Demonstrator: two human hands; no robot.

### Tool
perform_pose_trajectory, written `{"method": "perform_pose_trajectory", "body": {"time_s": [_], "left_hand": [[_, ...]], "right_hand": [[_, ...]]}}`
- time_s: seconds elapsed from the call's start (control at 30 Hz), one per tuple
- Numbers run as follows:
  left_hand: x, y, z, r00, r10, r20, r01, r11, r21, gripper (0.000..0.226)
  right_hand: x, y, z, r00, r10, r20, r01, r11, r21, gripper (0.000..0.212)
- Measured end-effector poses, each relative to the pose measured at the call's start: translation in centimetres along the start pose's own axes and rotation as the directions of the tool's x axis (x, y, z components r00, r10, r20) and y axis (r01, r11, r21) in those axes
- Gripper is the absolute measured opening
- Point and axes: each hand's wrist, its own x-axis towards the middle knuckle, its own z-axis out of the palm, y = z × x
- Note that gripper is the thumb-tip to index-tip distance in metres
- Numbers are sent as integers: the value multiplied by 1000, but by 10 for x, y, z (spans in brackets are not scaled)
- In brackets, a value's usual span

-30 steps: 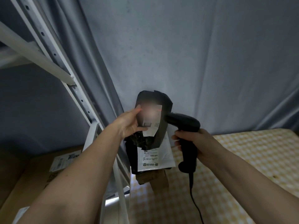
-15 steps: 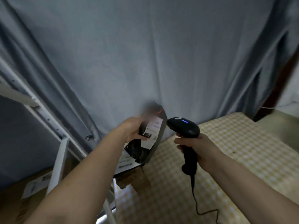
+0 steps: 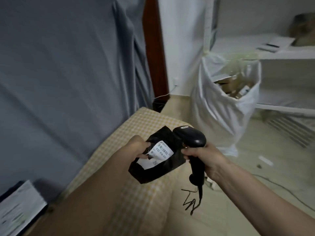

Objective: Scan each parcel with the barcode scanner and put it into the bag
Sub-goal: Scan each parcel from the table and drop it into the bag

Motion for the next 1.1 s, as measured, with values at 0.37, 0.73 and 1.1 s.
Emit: {"method": "perform_pose_trajectory", "body": {"time_s": [0.37,0.73,1.1], "left_hand": [[32,87,157,955,151,254,-211,949,232,27],[103,192,214,892,12,451,-101,980,173,12],[205,297,258,883,19,470,-128,971,202,24]], "right_hand": [[6,-30,-138,952,-31,-306,75,988,133,22],[111,-101,-204,922,-18,-386,92,981,174,21],[255,-168,-251,934,13,-356,84,964,254,21]]}}
